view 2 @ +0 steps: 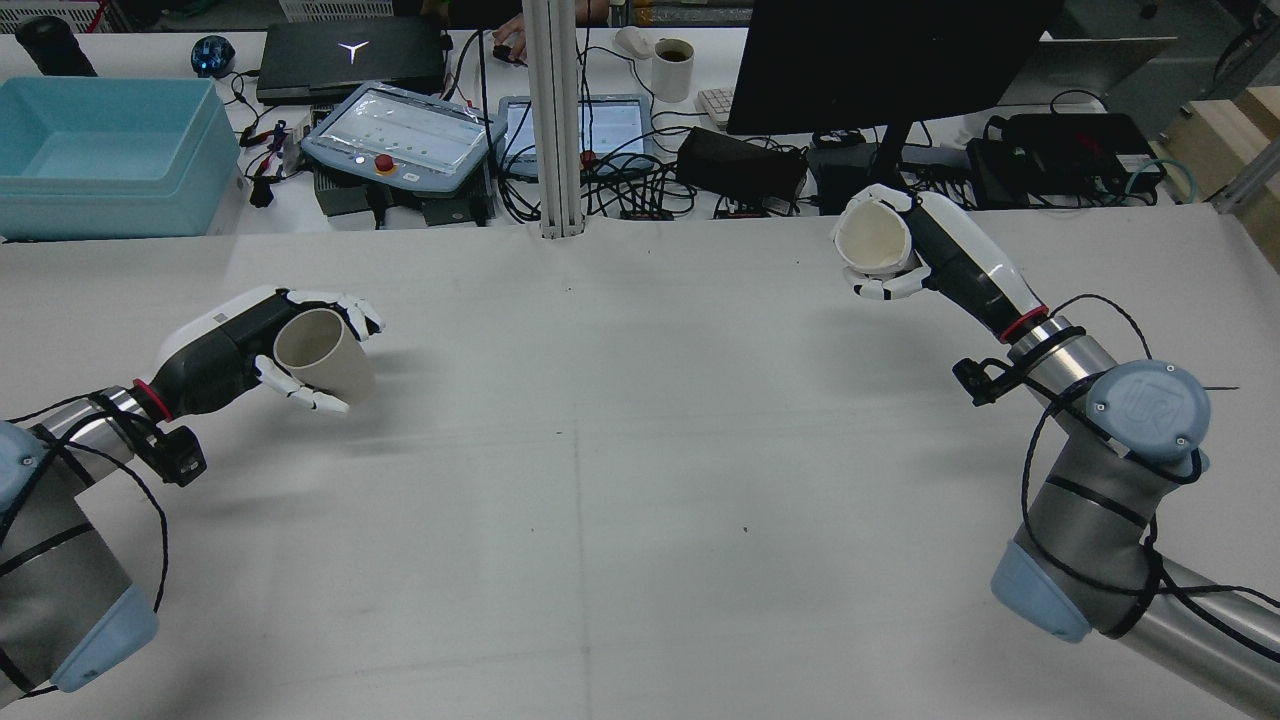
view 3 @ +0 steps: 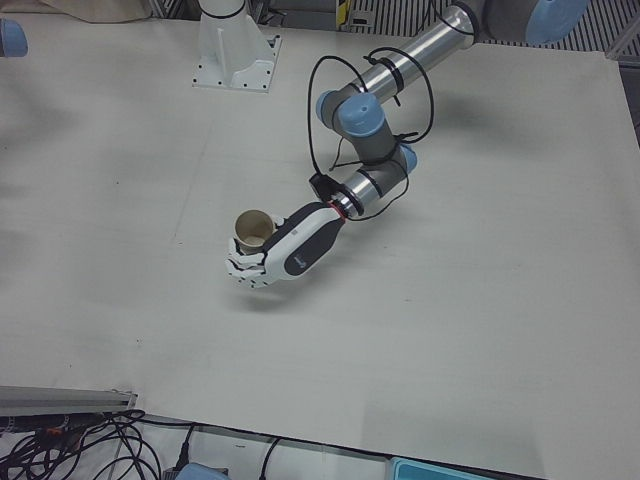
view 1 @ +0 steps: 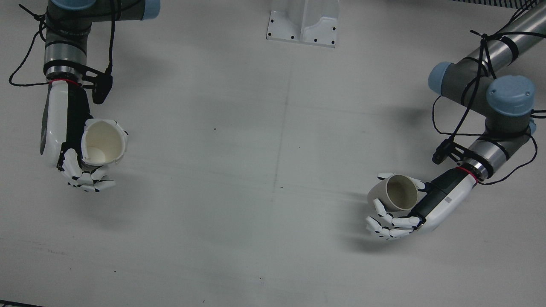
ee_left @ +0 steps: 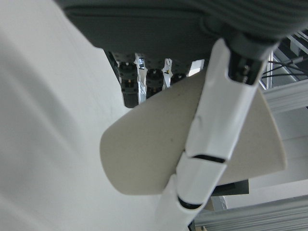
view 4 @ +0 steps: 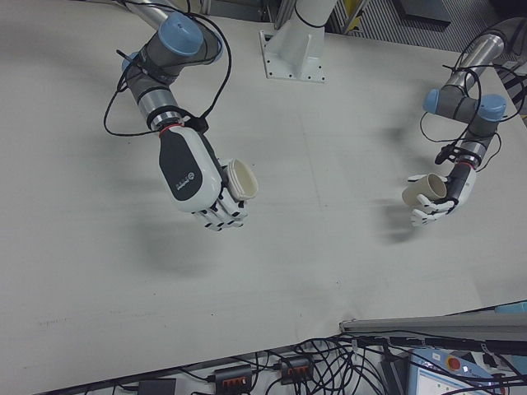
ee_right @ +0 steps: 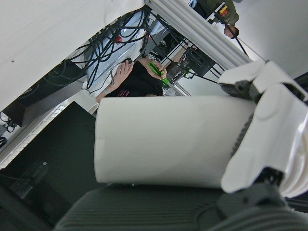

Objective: Pour water
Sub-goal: 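Withdraw both hands, lowering the beige cup back near the table edge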

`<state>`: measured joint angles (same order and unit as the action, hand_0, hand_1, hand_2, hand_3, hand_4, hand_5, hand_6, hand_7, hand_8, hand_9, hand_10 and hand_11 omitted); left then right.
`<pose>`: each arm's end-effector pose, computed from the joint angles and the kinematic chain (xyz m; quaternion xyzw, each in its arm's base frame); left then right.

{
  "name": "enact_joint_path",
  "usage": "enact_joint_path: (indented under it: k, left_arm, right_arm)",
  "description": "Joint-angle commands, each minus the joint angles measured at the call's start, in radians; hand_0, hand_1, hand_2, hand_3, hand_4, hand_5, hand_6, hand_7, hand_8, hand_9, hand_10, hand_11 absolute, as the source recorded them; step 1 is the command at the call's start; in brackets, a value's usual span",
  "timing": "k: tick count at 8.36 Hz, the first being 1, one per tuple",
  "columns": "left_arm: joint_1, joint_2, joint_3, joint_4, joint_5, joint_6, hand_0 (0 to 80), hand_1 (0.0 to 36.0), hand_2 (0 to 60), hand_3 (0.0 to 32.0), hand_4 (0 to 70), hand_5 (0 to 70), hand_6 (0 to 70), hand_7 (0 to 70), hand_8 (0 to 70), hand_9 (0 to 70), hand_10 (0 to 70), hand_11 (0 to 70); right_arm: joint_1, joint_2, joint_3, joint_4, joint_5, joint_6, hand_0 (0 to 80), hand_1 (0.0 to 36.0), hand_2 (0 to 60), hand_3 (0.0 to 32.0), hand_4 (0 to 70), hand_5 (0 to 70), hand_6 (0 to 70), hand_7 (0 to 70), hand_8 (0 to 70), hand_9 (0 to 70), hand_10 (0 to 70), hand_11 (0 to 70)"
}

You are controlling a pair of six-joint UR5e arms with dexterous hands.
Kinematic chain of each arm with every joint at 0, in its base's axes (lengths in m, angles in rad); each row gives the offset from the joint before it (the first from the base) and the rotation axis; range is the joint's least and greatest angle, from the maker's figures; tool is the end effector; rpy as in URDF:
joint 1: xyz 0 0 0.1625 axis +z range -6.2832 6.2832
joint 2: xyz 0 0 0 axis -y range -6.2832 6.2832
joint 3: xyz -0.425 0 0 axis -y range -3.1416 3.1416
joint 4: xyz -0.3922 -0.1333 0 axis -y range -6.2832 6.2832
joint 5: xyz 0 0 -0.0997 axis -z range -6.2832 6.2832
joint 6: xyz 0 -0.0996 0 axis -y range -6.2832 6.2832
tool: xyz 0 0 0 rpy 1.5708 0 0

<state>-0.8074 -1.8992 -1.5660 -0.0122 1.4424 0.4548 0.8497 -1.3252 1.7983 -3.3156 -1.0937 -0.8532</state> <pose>0.3335 -0.5598 0.5017 -0.0883 0.8097 -0.5038 0.2877 -0.2395 -0.5436 0.4652 0.1916 -0.7708 0.5420 0.2746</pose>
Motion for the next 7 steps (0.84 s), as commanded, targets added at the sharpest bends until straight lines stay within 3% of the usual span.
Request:
enact_joint_path:
  k: [1,2,4,5,6,7]
  left_arm:
    - [-0.099,0.188,0.065,-0.161,-0.002,-0.018,80.0,34.1,16.8,0.0,53.1,70.0,27.6,37.4,21.9,31.6,14.3,23.3]
    - [-0.111,0.221,0.102,-0.196,-0.003,-0.034,80.0,34.1,17.5,0.0,52.3,70.0,27.6,37.2,22.1,31.9,14.6,23.5]
    - [-0.116,0.259,0.135,-0.242,-0.007,-0.035,80.0,33.9,17.2,0.0,51.8,70.0,27.3,36.9,21.9,31.7,14.4,23.3]
    - [-0.115,0.275,0.136,-0.249,-0.013,-0.025,80.0,33.9,17.3,0.0,51.2,70.0,27.0,36.7,21.9,31.7,14.4,23.3]
    - [-0.113,0.288,0.15,-0.262,-0.051,-0.024,80.0,33.7,17.2,0.0,50.7,70.0,26.7,36.4,21.8,31.6,14.4,23.4]
    - [-0.113,0.295,0.173,-0.282,-0.057,-0.022,80.0,33.6,18.8,0.0,49.3,70.0,26.2,35.8,21.6,31.3,14.4,23.2]
  right_arm:
    - [0.006,-0.023,-0.198,0.118,0.064,0.265,46.0,16.7,53.9,0.0,18.7,59.6,49.5,38.1,45.9,56.9,44.4,63.1]
    - [0.009,-0.038,-0.204,0.125,0.066,0.279,46.1,15.3,53.3,0.0,22.7,62.5,56.7,43.4,51.7,63.1,51.2,70.0]
    - [0.008,-0.06,-0.209,0.128,0.067,0.281,45.9,15.1,52.6,0.0,22.2,61.7,56.5,43.0,51.6,63.1,50.2,70.0]
    - [0.005,-0.057,-0.233,0.128,0.067,0.283,45.8,15.0,54.7,0.0,22.7,60.1,58.0,42.9,53.1,64.4,53.0,70.0]
    - [0.0,-0.057,-0.265,0.158,0.067,0.281,45.9,15.4,56.3,0.0,23.4,59.3,58.6,43.2,53.8,65.9,53.9,70.0]
    - [0.003,-0.058,-0.33,0.256,0.067,0.283,45.9,15.7,55.4,0.0,22.5,57.5,56.7,42.5,52.3,65.3,52.3,70.0]
